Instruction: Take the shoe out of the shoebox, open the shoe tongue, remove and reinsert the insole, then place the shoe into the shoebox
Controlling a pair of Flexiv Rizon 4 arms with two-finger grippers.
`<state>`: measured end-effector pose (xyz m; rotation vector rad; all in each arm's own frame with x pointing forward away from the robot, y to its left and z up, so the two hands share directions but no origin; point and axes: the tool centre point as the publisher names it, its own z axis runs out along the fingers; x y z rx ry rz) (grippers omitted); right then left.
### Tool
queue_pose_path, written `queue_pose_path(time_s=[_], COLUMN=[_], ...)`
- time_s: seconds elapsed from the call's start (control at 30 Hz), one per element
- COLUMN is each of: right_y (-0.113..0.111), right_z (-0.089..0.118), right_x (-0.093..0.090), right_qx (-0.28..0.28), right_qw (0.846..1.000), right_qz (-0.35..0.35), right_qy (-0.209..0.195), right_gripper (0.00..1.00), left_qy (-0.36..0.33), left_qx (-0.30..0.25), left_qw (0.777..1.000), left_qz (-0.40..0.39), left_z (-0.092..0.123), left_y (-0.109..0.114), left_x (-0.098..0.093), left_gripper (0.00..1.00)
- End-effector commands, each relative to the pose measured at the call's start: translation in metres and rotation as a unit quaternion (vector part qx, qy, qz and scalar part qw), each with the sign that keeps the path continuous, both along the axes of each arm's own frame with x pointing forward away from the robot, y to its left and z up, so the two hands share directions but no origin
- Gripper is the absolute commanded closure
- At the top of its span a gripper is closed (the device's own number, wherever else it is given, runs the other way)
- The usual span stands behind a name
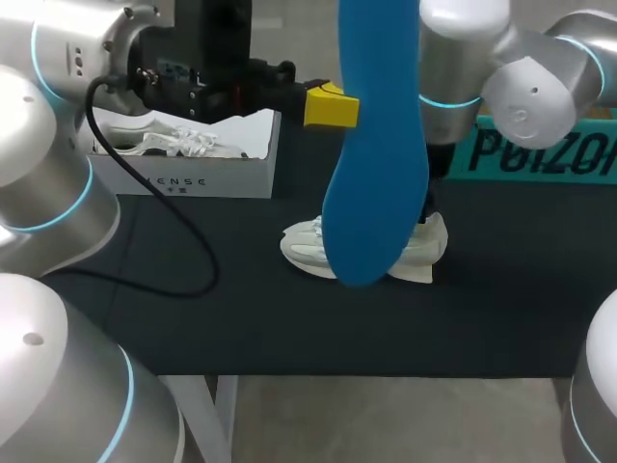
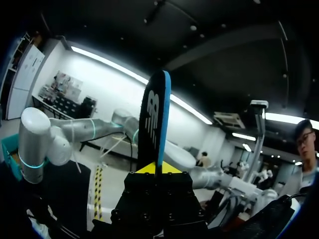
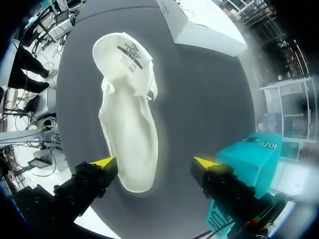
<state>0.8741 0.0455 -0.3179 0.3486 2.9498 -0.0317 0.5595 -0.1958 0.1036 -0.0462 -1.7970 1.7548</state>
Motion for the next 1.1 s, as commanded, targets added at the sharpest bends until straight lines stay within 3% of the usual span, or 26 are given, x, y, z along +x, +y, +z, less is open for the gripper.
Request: queue_pose_path(time_s=[0.03,0.3,0.33,0.37,0.4,0.8,0.83,0.9,0.97,1.03,1.1], right_y=[0.021,0.04,0.041,0.042,0.042,0.036,0.032,0.025,0.018,0.009,0.006], right_z=[-0.032,-0.066,-0.069,-0.071,-0.072,-0.072,-0.07,-0.059,-0.047,-0.04,-0.036], right_x=[0.018,0.036,0.039,0.041,0.041,0.036,0.026,0.017,0.013,0.008,-0.001], right_qx=[-0.022,-0.02,-0.019,-0.018,-0.024,-0.013,-0.015,0.002,0.01,0.031,0.036], right_qw=[1.0,1.0,1.0,1.0,0.999,0.999,0.999,0.993,0.971,0.921,0.876], right_qz=[-0.006,0.004,0.003,0.002,-0.002,-0.013,-0.022,-0.104,-0.224,-0.363,-0.456], right_qy=[0.015,0.023,0.021,0.025,0.027,0.033,0.043,0.063,0.088,0.135,0.152], right_gripper=[0.0,0.0,0.05,0.61,1.0,1.0,1.0,1.0,1.0,1.0,1.0], left_qy=[0.0,0.0,0.0,0.0,0.0,0.0,0.0,0.0,0.0,0.0,0.0], left_qx=[0.0,0.0,0.0,0.0,0.0,0.0,0.0,0.0,0.0,0.0,0.0], left_qw=[1.0,1.0,1.0,1.0,1.0,1.0,1.0,1.0,1.0,1.0,1.0], left_qz=[0.001,0.001,0.001,0.001,0.001,0.001,0.001,0.001,0.001,0.001,0.001], left_z=[0.0,0.0,0.0,0.0,0.0,0.0,0.0,0.0,0.0,0.0,0.0], left_y=[-0.001,-0.001,-0.001,-0.001,-0.001,-0.001,-0.001,-0.001,-0.001,-0.001,-0.001], left_x=[-0.001,-0.001,-0.001,-0.001,-0.001,-0.001,-0.001,-0.001,-0.001,-0.001,-0.001], left_gripper=[1.0,1.0,1.0,1.0,1.0,1.0,1.0,1.0,1.0,1.0,1.0])
